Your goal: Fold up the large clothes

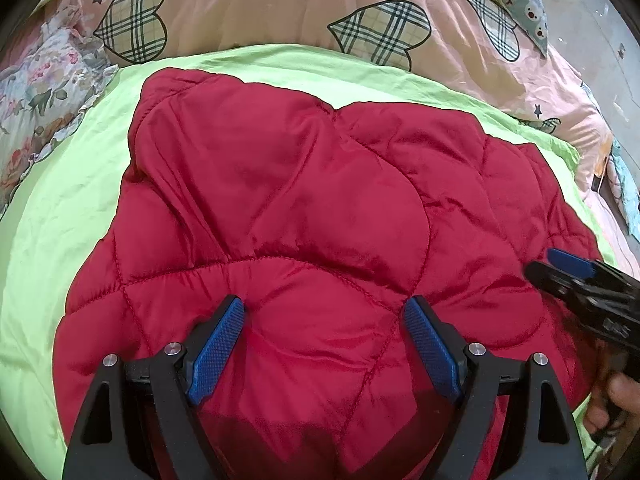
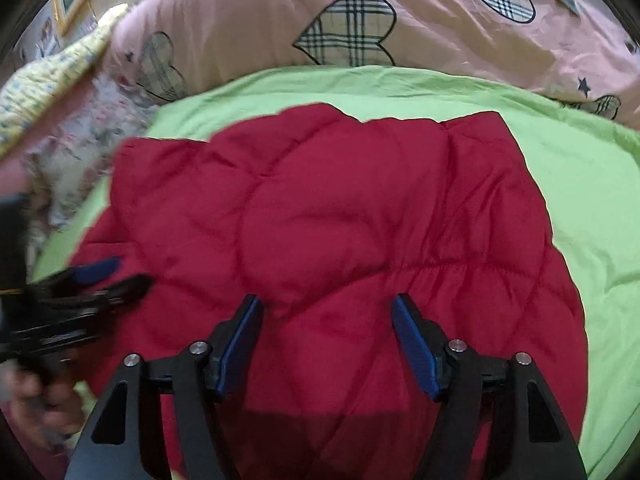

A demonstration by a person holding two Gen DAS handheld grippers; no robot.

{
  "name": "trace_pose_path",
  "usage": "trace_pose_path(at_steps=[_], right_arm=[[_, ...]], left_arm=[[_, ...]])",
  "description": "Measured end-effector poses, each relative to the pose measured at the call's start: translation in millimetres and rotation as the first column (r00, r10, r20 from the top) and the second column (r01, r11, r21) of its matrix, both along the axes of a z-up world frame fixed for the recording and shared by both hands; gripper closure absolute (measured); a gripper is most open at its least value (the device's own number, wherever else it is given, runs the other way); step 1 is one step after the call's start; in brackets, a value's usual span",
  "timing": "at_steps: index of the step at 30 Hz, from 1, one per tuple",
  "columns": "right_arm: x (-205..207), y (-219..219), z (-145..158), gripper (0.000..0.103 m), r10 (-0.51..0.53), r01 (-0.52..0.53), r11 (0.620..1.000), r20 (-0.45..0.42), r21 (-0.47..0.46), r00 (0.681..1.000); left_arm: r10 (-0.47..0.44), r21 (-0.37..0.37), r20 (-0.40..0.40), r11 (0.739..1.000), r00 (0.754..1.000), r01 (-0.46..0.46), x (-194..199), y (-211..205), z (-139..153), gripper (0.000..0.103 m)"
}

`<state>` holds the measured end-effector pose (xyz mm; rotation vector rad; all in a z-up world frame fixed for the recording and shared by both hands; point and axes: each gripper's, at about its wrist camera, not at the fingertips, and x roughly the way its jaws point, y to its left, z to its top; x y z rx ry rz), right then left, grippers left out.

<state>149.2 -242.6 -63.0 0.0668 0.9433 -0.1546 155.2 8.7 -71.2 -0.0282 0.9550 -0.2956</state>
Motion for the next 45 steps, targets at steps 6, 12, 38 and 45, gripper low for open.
trace_pose_path(at_steps=[6,12,38,45], right_arm=[[23,-22,-8,0.032,-0.068,0.068,0.997,-0.015,0.033,0.998],[24,-29,-13,0.032,-0.096,0.095,0.994,0.005,0.054,0.995],[26,-44,-18,0.032,-0.145,0.142,0.988,0.043,0.065,0.989],[24,-43,-19,0.032,-0.146,0.143,0.988,0.052,0.058,0.988]], left_arm=[[0.053,0.05,0.004,0.997,0.999,-0.053,-2,-6,12,0.021],[0.153,0.099,0.014,0.983,0.988,-0.153,11,7,19,0.022],[0.187,0.183,-0.03,0.967,0.982,-0.179,59,0,-5,0.019],[0.188,0.192,0.003,0.964,0.982,-0.185,39,1,8,0.019]])
